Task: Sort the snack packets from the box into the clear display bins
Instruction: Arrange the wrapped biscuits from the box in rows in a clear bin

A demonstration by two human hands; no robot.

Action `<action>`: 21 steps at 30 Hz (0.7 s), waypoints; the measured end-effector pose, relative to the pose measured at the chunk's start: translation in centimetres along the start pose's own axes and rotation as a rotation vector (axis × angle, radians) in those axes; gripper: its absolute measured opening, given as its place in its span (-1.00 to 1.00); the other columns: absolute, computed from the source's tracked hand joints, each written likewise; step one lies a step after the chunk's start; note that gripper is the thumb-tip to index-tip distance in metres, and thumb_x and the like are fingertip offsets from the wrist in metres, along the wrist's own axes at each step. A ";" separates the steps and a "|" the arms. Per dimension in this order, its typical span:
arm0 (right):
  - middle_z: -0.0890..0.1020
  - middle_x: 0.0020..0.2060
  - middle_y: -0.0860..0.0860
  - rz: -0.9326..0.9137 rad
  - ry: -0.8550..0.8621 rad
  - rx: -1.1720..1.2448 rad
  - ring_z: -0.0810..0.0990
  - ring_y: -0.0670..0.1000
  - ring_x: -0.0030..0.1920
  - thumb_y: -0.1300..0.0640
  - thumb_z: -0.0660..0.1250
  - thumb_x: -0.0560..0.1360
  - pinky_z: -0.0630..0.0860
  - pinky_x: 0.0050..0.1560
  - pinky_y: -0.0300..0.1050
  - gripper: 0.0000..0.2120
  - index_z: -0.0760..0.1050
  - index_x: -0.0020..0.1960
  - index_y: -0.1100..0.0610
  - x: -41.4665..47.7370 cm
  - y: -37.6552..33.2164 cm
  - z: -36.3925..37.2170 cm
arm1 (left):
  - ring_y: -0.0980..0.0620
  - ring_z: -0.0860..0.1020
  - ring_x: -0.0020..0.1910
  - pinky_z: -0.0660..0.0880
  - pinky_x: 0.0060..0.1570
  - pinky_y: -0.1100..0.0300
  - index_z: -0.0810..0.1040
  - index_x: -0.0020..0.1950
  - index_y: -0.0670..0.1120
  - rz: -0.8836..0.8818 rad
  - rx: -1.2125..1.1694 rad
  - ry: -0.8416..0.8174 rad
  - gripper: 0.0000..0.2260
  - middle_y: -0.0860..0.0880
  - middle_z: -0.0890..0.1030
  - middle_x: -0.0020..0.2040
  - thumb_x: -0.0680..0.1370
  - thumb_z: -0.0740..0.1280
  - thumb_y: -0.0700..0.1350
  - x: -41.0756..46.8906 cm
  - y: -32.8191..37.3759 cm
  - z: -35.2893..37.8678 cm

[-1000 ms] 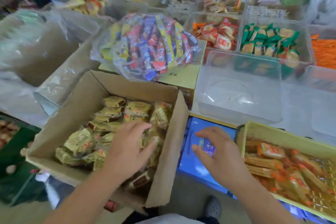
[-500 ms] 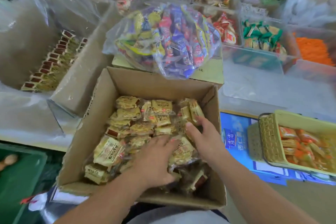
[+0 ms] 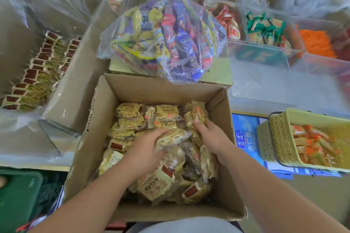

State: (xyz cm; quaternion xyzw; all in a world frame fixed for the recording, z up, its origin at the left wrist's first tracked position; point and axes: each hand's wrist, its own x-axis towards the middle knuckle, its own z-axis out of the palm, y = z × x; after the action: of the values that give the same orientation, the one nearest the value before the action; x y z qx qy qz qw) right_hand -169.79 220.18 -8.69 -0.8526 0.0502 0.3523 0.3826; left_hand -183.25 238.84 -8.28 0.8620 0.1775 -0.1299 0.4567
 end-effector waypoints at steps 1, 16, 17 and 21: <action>0.37 0.52 0.02 0.020 0.004 0.016 0.36 0.15 0.48 -0.45 0.11 0.51 0.32 0.47 0.21 -0.17 0.15 0.62 0.00 0.3 0.1 0.3 | 0.21 0.64 -0.04 0.64 -0.11 0.19 0.41 0.42 0.36 -0.054 -0.098 0.025 -0.51 0.34 0.48 0.26 0.58 0.45 -0.03 0.0 -0.5 -0.7; 0.31 0.54 0.07 0.209 0.105 0.136 0.34 0.24 0.48 -0.42 0.35 0.42 0.33 0.45 0.24 0.02 -0.06 0.64 -0.02 2.2 1.9 3.4 | -0.13 0.30 0.50 0.32 0.44 -0.11 0.13 0.62 0.08 -0.183 0.222 0.469 -0.06 -0.06 0.32 0.54 0.38 0.58 0.19 -0.5 -4.0 -4.4; 0.34 0.53 0.05 0.202 0.103 0.175 0.37 0.23 0.47 -0.43 0.38 0.39 0.35 0.44 0.25 0.02 -0.02 0.63 -0.05 2.3 2.2 3.4 | -0.12 0.35 0.41 0.35 0.37 -0.07 0.26 0.53 0.05 -0.067 0.312 0.533 -0.16 -0.06 0.39 0.43 0.37 0.57 0.19 -1.0 -3.5 -3.6; 0.32 0.54 0.02 0.212 0.093 0.314 0.36 0.22 0.47 -0.46 0.43 0.30 0.33 0.45 0.28 0.07 -0.01 0.61 -0.16 2.6 2.9 3.4 | 0.02 0.37 0.45 0.38 0.36 0.04 0.30 0.49 0.14 -0.005 0.320 0.095 -0.21 0.09 0.39 0.45 0.36 0.47 0.39 -0.5 -2.5 -0.4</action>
State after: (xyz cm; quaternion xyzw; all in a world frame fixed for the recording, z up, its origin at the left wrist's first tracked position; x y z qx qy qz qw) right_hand -170.80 220.98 -13.66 -0.7877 0.2118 0.3387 0.4690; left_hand -184.77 240.40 -9.68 0.9284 0.1781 -0.1168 0.3046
